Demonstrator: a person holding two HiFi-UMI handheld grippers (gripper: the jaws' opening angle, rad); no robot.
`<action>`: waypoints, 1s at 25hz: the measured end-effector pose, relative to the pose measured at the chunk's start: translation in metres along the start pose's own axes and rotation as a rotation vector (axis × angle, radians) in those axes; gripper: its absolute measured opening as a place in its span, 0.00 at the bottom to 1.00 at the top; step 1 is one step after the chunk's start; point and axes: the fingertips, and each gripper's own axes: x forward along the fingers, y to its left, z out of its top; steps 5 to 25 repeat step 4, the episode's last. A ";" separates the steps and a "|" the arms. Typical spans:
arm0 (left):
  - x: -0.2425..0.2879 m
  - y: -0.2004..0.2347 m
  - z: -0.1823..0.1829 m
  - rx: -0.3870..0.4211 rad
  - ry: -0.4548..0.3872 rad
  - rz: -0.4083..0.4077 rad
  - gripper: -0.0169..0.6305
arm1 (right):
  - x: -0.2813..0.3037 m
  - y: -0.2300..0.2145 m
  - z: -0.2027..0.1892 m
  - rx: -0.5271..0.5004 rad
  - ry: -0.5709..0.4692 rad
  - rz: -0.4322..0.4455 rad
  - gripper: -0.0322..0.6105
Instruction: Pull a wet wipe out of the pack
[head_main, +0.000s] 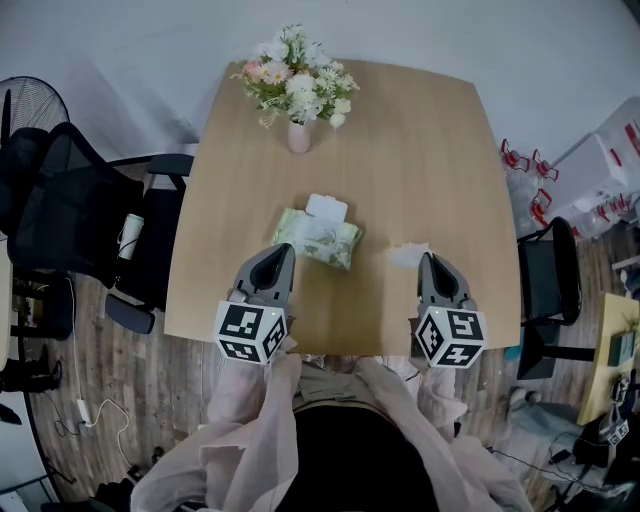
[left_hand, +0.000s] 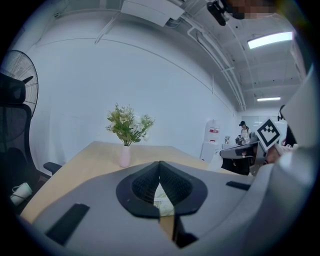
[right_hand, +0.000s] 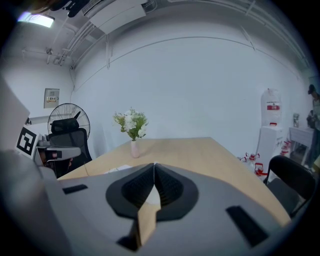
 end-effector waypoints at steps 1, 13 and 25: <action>0.000 0.000 0.000 0.000 -0.001 -0.001 0.04 | 0.000 0.001 0.000 -0.001 -0.001 0.001 0.07; 0.002 -0.002 0.002 0.000 -0.003 -0.006 0.04 | 0.001 0.002 0.002 -0.004 -0.002 0.007 0.07; 0.002 -0.002 0.002 0.000 -0.003 -0.006 0.04 | 0.001 0.002 0.002 -0.004 -0.002 0.007 0.07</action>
